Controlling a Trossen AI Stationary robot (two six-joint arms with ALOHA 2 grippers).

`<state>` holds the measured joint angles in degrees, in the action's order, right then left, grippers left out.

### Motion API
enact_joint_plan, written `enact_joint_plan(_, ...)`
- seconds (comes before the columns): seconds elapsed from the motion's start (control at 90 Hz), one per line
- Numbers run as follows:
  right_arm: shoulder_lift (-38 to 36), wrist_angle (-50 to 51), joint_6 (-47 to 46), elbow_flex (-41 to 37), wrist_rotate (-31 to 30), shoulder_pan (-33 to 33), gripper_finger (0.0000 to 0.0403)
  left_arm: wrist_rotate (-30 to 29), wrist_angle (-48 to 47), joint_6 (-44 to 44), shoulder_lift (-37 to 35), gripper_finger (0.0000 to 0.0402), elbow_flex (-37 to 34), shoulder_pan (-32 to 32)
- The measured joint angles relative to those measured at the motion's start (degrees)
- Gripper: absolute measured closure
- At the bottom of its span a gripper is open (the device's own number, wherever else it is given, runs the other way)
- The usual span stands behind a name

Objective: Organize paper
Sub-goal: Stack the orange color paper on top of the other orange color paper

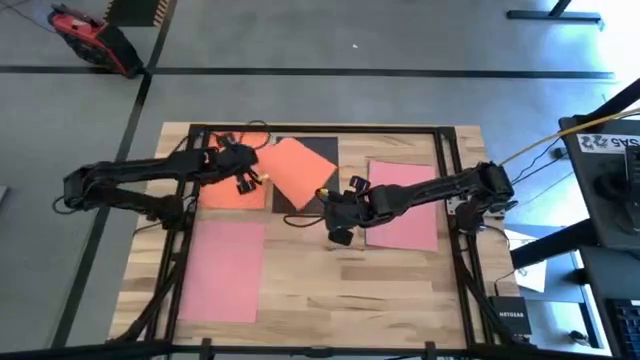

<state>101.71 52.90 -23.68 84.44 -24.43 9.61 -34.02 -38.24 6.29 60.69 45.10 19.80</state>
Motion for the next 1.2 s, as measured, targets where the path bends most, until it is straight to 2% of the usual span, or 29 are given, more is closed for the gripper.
enact_joint_plan(0.178, 0.00, 0.02, 0.37, 0.00, 0.01, -0.74, 0.0292, -5.03, -6.08, -11.64, -3.91, 0.0401, 0.00, 2.67)
enact_joint_plan(0.544, 0.00, 0.17, 3.07, 0.00, 0.62, -1.53, 0.0292, -14.09, -21.51, -31.33, -8.55, 0.0401, 0.00, 2.94)
enact_joint_plan(0.811, 0.00, 1.71, 4.48, 0.00, 1.76, -2.19, 0.0292, -18.01, -25.84, -39.31, -8.35, 0.0401, 0.79, 3.86)
enact_joint_plan(1.2, 0.00, 1.18, 4.70, 0.00, 3.56, -4.89, 0.0292, -13.89, -31.56, -59.02, -7.50, 0.0401, 1.09, 4.00)
